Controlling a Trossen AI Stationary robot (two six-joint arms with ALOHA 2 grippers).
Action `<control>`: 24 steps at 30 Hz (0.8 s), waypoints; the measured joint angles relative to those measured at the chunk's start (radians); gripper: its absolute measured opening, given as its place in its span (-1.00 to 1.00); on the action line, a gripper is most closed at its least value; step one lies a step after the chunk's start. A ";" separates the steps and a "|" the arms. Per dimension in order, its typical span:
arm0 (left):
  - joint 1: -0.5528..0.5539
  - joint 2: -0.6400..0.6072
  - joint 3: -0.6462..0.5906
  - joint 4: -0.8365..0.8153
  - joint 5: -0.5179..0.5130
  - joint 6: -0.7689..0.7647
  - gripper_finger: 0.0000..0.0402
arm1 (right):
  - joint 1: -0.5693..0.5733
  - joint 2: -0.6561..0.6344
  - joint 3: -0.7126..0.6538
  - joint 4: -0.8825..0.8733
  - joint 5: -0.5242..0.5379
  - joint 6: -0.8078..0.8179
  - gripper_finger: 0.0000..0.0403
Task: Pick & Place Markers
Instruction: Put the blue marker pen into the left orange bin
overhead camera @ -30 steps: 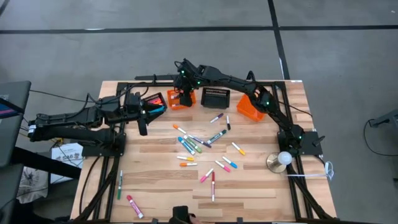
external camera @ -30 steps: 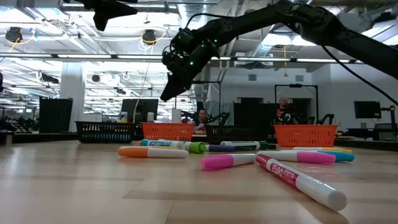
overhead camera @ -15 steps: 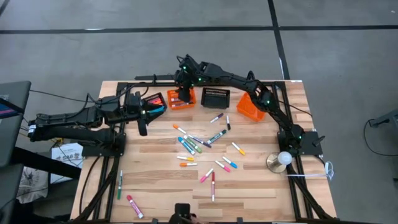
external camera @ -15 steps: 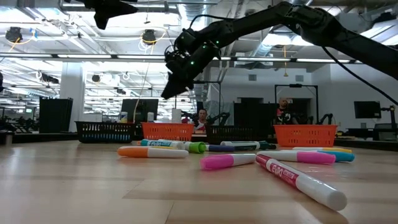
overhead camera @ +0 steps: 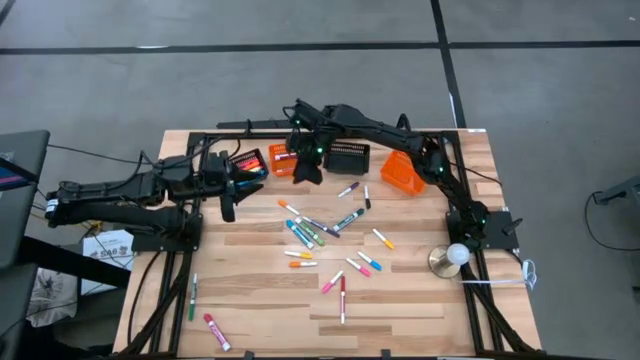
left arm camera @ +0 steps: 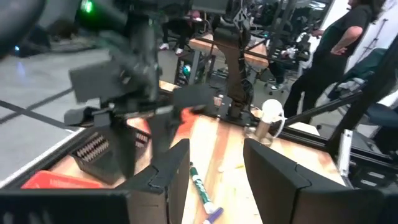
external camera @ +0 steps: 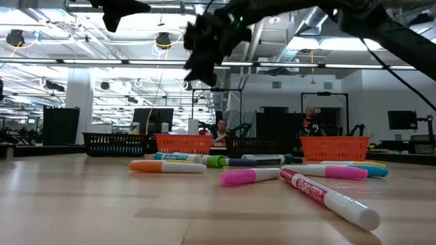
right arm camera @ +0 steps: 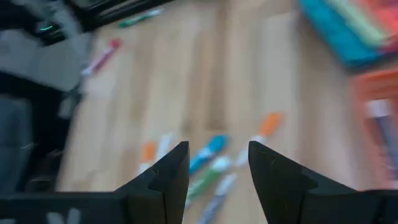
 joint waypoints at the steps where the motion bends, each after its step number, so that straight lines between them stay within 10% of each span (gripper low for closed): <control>1: 0.000 0.000 0.000 -0.004 0.003 -0.004 -0.25 | 0.009 -0.014 -0.002 -0.031 -0.019 -0.001 -0.24; 15: -0.102 0.068 -0.001 -0.024 0.004 -0.063 -0.25 | 0.134 -0.252 -0.052 -0.084 0.160 0.002 -0.21; 24: -0.124 0.174 -0.001 -0.023 0.003 -0.064 -0.25 | 0.170 -0.494 -0.370 0.043 0.417 0.114 -0.23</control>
